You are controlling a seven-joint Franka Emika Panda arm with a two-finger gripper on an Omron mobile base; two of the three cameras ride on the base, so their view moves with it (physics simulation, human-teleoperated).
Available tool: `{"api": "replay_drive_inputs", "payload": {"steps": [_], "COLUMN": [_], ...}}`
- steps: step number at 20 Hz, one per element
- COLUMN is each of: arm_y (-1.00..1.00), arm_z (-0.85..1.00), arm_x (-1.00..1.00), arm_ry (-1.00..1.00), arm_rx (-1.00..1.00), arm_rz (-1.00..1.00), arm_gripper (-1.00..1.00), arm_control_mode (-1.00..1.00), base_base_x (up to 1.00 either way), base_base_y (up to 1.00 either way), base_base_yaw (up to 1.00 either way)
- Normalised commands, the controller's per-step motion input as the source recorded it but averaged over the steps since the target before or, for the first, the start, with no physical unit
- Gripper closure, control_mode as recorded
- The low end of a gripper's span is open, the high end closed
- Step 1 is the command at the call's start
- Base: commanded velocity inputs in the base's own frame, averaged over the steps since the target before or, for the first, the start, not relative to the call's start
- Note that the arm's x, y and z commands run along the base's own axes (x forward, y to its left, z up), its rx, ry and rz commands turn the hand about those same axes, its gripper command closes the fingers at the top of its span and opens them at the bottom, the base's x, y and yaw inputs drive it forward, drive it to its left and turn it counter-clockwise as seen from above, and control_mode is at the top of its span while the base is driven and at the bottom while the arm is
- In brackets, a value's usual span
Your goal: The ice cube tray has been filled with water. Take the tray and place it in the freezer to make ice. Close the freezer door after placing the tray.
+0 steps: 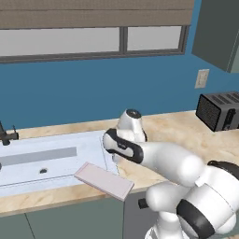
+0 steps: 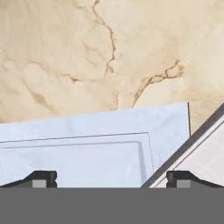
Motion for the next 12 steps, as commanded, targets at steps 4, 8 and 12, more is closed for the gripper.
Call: {"api": "replay_drive_inputs", "payload": {"steps": [4,8,12], "arm_y": [-0.21,-0.01,0.00], "arm_z": [1.00,1.00,0.79], "arm_x": [-0.47,-0.83,-0.84], "arm_ry": [-0.24,-0.21,-0.08], "arm_rx": [-0.22,-0.29,-0.39], "arm_rz": [0.18,0.32,0.46], "arm_gripper": [-1.00,-1.00,-1.00], "arm_control_mode": [-1.00,-1.00,-1.00], "base_base_x": [0.00,0.00,0.00], "base_base_y": [0.00,0.00,0.00], "base_base_yaw": [0.00,0.00,0.00]}}
